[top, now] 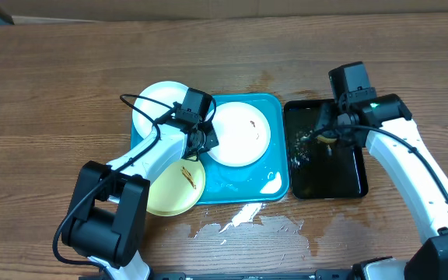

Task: Clean dirty plates on tray and stack at the side
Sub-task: 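Lift the sponge and carry it over the white plate, then scrub the white plate surface with the sponge while left gripper holds it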

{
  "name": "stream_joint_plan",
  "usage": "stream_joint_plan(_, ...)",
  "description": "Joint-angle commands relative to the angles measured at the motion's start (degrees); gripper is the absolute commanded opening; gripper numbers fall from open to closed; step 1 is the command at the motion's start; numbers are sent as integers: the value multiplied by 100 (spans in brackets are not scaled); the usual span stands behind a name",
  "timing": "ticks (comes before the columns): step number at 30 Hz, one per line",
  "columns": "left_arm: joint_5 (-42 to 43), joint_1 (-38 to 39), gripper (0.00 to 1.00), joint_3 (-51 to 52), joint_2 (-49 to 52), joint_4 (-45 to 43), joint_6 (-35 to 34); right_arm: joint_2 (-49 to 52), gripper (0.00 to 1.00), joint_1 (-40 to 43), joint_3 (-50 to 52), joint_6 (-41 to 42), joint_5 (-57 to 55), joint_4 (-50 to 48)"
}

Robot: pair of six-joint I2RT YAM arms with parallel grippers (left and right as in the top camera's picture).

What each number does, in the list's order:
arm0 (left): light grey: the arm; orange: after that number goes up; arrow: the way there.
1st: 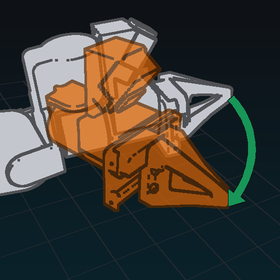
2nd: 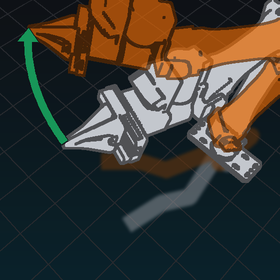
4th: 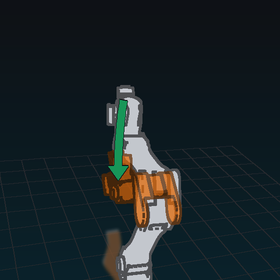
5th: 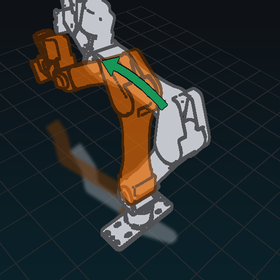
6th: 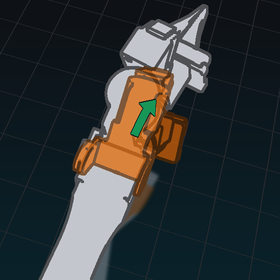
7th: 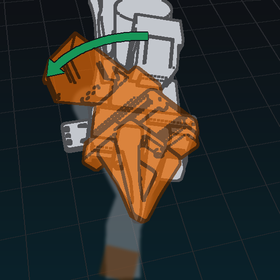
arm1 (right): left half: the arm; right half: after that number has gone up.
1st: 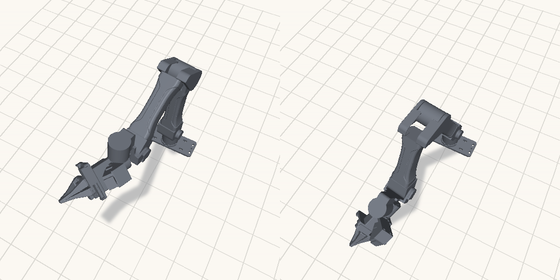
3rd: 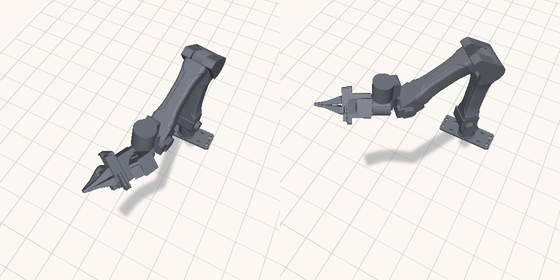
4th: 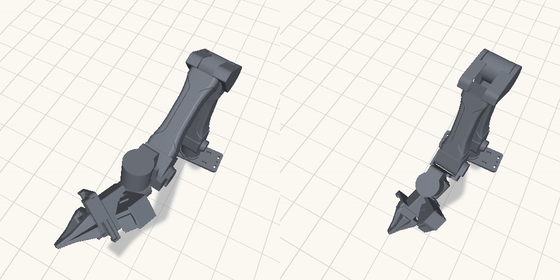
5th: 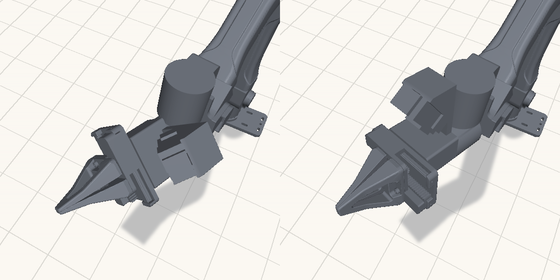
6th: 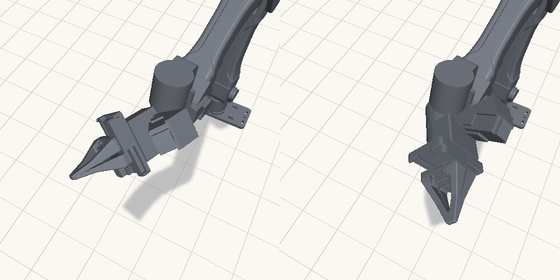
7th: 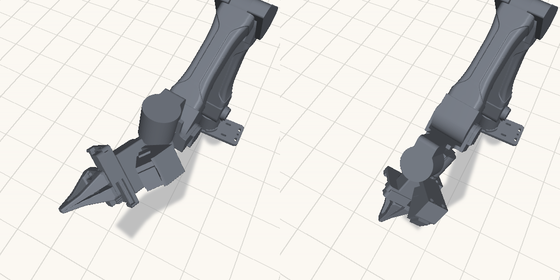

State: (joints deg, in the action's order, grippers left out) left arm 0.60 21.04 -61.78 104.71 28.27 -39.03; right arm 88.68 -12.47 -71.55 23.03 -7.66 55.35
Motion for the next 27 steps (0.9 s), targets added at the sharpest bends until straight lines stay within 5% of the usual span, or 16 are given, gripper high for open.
stream_joint_plan(1,-57,37,4,22,83,20,90,15,4,70,31,-210,483,-109)
stream_joint_plan(5,-57,37,4,22,83,17,92,15,4,70,31,-420,809,-219)
stream_joint_plan(10,37,37,4,22,83,-17,92,17,4,-74,31,-1362,2542,-610)
stream_joint_plan(27,92,37,4,22,83,-22,334,1088,4,-1543,48,-1882,1370,-1563)
